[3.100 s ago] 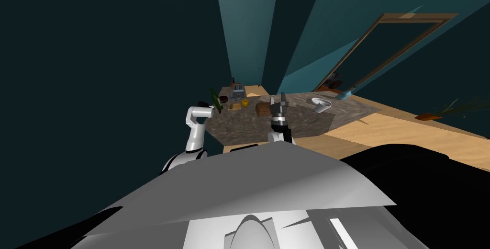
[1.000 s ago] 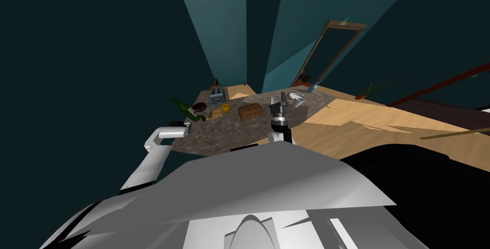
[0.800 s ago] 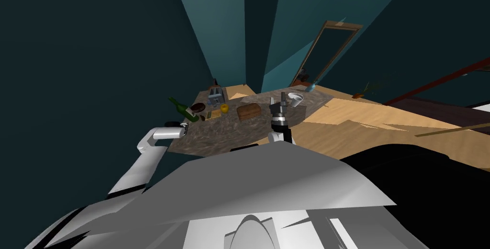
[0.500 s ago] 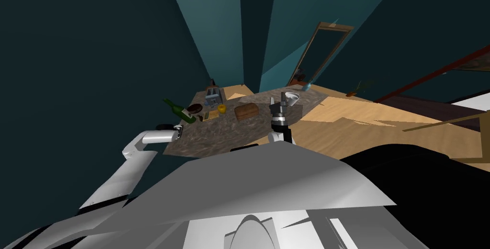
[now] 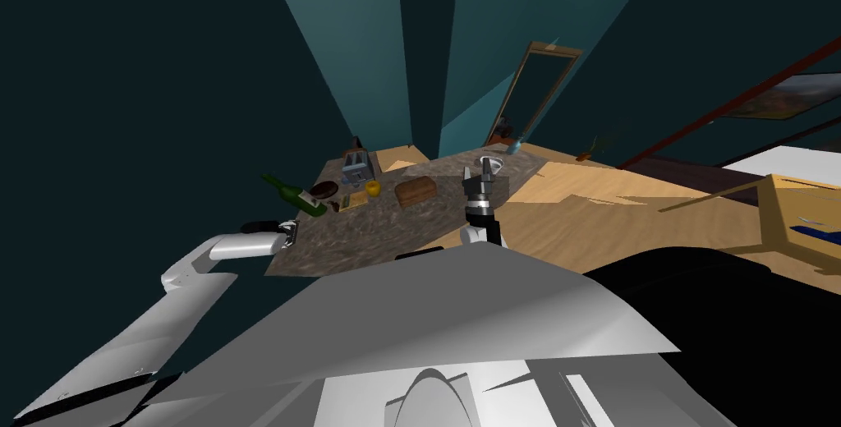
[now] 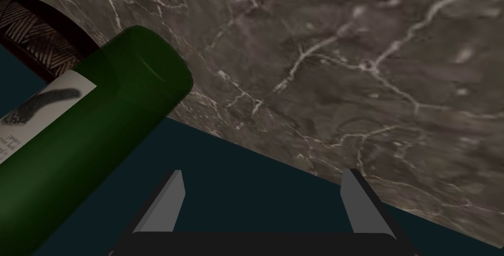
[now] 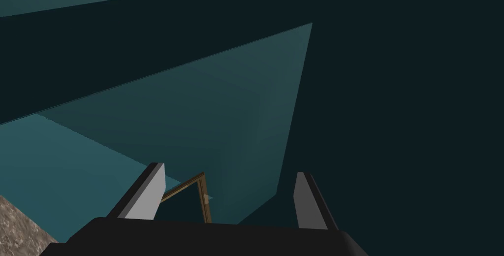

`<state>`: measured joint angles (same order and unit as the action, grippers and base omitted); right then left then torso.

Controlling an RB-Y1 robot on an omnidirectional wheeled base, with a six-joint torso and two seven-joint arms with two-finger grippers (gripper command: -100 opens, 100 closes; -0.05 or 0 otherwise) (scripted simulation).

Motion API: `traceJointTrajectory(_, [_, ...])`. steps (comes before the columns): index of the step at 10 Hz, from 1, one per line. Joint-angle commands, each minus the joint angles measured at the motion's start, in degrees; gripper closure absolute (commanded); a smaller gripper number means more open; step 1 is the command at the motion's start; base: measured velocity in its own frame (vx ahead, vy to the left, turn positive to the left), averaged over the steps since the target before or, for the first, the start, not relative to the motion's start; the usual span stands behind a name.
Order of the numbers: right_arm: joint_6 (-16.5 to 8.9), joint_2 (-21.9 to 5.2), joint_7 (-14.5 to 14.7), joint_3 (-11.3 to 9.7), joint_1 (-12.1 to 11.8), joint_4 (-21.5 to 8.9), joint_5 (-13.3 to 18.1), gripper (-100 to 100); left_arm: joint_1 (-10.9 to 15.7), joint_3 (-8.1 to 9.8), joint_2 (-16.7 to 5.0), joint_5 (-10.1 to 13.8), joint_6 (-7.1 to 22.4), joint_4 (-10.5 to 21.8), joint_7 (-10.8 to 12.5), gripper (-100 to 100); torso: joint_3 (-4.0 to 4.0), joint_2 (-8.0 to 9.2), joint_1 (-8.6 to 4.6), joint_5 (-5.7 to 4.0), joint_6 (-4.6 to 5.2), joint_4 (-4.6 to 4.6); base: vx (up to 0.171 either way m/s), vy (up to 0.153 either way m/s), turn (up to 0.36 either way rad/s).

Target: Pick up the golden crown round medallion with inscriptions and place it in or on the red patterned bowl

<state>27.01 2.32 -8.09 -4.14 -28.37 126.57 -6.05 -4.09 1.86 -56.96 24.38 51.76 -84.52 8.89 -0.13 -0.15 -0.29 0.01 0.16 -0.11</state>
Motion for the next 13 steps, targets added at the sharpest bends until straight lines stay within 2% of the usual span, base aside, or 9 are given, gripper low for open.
traceJointTrajectory(1, [0.0,0.0,0.0,0.0,0.0,0.0,0.0,0,-0.2,-0.11,-2.3,0.9,-0.2,0.2,0.5,-100,0.00,0.00,0.00,0.00,0.00,0.00,0.002,-0.030,-0.032])
traceJointTrajectory(2, [0.0,0.0,0.0,0.0,0.0,0.0,0.0,0,-3.1,-0.21,-4.2,3.2,-2.9,1.3,2.8,-100,-0.02,-0.03,0.03,0.01,0.00,-0.01,-0.013,-0.076,-0.181])
traceJointTrajectory(4, [0.0,0.0,0.0,0.0,0.0,0.0,0.0,0,-3.1,-0.21,-7.3,4.7,-2.9,1.3,2.8,-100,-0.01,-0.01,-0.09,-0.02,0.03,0.00,-0.002,-0.047,-0.087])
traceJointTrajectory(5, [0.0,0.0,0.0,0.0,0.0,0.0,0.0,0,-3.0,-0.23,-6.3,4.2,-2.9,1.2,2.8,-100,-0.03,-0.05,0.02,0.00,-0.01,-0.01,0.005,-0.009,0.015])
traceJointTrajectory(6, [0.0,0.0,0.0,0.0,0.0,0.0,0.0,0,-3.1,-0.21,-6.4,4.3,-2.9,1.2,2.9,100,-0.04,-0.05,0.10,0.04,0.00,-0.02,0.000,0.000,0.000])
traceJointTrajectory(10, [0.0,0.0,0.0,0.0,0.0,0.0,0.0,0,-3.1,-0.21,-6.4,4.3,-2.9,1.2,2.9,100,-0.03,-0.05,0.16,0.05,0.00,-0.02,0.000,0.000,0.000])
traceJointTrajectory(11, [0.0,0.0,0.0,0.0,0.0,0.0,0.0,0,-3.1,-0.21,-6.4,4.3,-2.9,1.2,2.9,0,-0.03,-0.05,0.16,0.05,0.00,-0.02,0.000,0.000,0.000])
traceJointTrajectory(12, [0.0,0.0,0.0,0.0,0.0,0.0,0.0,0,-4.6,0.73,-7.6,6.1,-1.5,1.1,2.2,-100,-0.03,-0.05,0.16,0.05,0.00,-0.02,-0.056,-0.003,-0.229])
traceJointTrajectory(13, [0.0,0.0,0.0,0.0,0.0,0.0,0.0,0,-5.5,1.27,-8.3,7.2,-0.7,1.0,1.7,-100,0.04,0.10,0.15,0.04,0.05,0.01,-0.106,-0.011,-0.194])
